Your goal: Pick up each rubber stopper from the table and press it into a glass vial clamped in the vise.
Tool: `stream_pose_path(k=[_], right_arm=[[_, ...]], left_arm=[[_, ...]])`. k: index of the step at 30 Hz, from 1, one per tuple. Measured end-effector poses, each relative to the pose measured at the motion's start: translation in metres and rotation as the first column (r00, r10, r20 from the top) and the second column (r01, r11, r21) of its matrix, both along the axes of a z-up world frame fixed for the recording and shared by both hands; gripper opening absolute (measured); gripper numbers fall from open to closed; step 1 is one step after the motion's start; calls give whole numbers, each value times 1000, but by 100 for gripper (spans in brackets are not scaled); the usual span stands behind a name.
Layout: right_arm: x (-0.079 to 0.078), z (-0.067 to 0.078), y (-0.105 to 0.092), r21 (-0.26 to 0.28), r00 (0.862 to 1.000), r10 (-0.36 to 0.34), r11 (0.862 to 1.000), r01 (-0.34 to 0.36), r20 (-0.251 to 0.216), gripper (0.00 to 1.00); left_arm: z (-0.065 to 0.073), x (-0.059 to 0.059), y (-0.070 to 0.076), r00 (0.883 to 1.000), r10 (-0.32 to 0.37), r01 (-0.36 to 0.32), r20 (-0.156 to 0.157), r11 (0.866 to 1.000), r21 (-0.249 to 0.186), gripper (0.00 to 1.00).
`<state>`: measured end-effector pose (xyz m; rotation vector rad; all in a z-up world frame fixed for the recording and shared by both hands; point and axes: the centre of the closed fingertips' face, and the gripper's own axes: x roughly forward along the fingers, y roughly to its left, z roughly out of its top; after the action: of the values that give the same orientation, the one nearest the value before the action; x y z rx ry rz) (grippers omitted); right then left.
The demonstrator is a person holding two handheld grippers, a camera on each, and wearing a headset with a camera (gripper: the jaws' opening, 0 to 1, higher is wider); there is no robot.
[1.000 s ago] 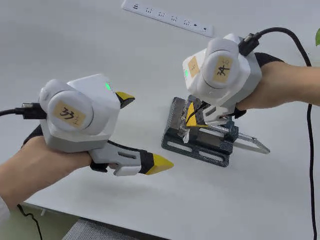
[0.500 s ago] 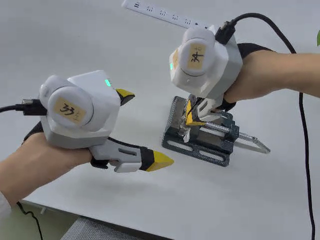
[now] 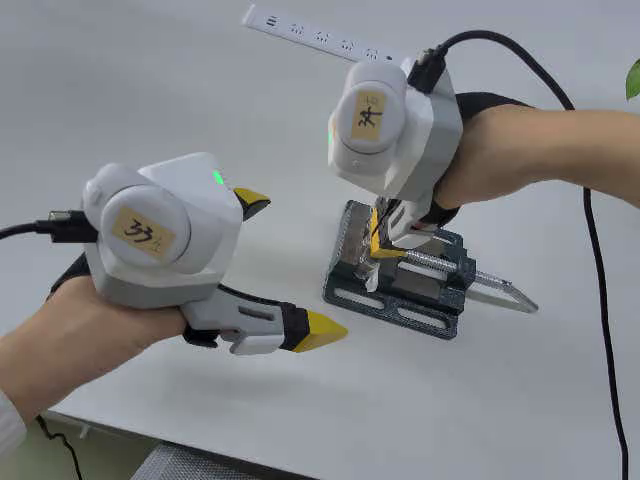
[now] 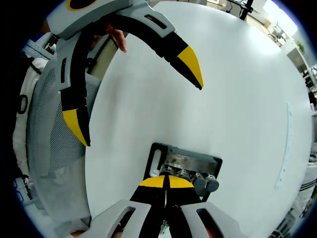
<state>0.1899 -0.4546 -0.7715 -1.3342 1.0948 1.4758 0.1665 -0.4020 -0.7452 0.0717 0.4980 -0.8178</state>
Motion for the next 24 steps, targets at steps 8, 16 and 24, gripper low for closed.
stream_pose_path(k=[8, 16, 24], right_arm=[[4, 1, -1, 50, 1000, -5, 999, 6, -20, 0], [2, 4, -2, 142, 997, -64, 987, 71, -51, 4], [-8, 14, -25, 304, 974, -205, 926, 224, -93, 29]], left_arm=[[3, 2, 2, 1000, -8, 8, 7, 1000, 12, 91], [9, 0, 5, 1000, -1, 1, 5, 1000, 16, 91], [9, -2, 6, 1000, 11, -11, 0, 1000, 14, 92]])
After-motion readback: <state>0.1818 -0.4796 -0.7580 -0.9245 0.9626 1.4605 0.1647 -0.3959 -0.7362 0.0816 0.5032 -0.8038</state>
